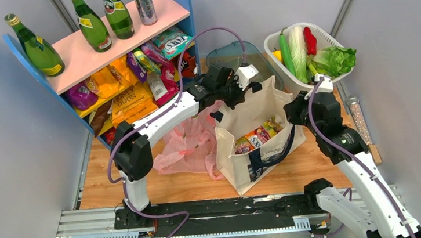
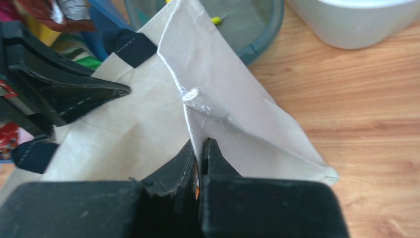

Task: Untie the knot of the grocery bags and take out the mixed food
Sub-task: Pick up the fake candies from the takeout bag.

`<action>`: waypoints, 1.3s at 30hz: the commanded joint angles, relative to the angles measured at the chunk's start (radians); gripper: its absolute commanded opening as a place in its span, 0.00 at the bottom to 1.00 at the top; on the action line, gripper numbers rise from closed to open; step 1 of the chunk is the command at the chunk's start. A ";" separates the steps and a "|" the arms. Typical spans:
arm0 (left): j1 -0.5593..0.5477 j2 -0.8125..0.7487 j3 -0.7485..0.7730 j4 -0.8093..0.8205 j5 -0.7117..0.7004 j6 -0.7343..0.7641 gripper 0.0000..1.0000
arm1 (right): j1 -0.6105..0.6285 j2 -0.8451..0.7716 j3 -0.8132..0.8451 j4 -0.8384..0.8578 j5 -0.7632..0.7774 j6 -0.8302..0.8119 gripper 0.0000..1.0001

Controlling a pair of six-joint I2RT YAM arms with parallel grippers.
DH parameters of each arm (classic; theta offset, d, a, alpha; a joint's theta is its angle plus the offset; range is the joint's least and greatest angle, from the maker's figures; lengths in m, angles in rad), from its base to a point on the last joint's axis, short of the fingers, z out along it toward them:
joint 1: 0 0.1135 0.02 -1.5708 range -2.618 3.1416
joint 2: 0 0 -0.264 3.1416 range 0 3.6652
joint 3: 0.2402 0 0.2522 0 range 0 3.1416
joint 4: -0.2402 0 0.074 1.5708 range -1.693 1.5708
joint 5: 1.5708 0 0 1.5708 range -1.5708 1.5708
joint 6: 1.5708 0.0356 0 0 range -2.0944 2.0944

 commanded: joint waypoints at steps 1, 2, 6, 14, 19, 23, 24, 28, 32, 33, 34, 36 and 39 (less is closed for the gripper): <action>-0.008 -0.143 -0.043 0.202 0.058 -0.065 0.00 | 0.000 -0.012 0.116 0.225 -0.128 -0.034 0.00; -0.009 -0.194 -0.056 0.230 0.063 -0.079 0.00 | 0.000 -0.009 0.135 0.260 -0.168 -0.055 0.00; -0.009 -0.346 -0.186 0.456 0.096 -0.091 0.00 | 0.000 0.026 0.176 0.451 -0.372 -0.156 0.00; -0.047 -0.590 -0.777 1.070 -0.172 -0.024 0.00 | 0.000 0.015 -0.067 0.812 -0.578 -0.389 0.00; -0.125 -0.652 -1.058 1.306 -0.369 -0.032 0.00 | 0.001 -0.054 -0.212 0.810 -0.561 -0.335 0.00; -0.168 -0.680 -1.181 1.432 -0.487 -0.036 0.00 | 0.001 -0.101 -0.269 0.760 -0.524 -0.276 0.00; -0.171 -0.686 -1.205 1.459 -0.502 -0.039 0.00 | 0.001 -0.111 -0.273 0.742 -0.508 -0.267 0.00; -0.179 -0.701 -1.216 1.475 -0.527 -0.054 0.00 | 0.001 -0.162 -0.270 0.671 -0.403 -0.233 0.32; -0.180 -0.696 -1.140 1.364 -0.491 -0.144 0.00 | 0.001 -0.192 -0.184 0.562 -0.334 -0.200 0.77; -0.180 -0.693 -1.118 1.325 -0.473 -0.167 0.00 | 0.001 -0.192 -0.149 0.528 -0.347 -0.198 0.81; -0.179 -0.684 -1.064 1.248 -0.468 -0.210 0.00 | 0.002 -0.190 -0.113 0.502 -0.377 -0.198 0.83; -0.180 -0.666 -0.982 1.125 -0.442 -0.260 0.00 | 0.001 -0.190 -0.050 0.473 -0.461 -0.212 0.88; -0.180 -0.652 -0.931 1.071 -0.412 -0.310 0.00 | 0.001 -0.191 0.012 0.468 -0.600 -0.239 0.92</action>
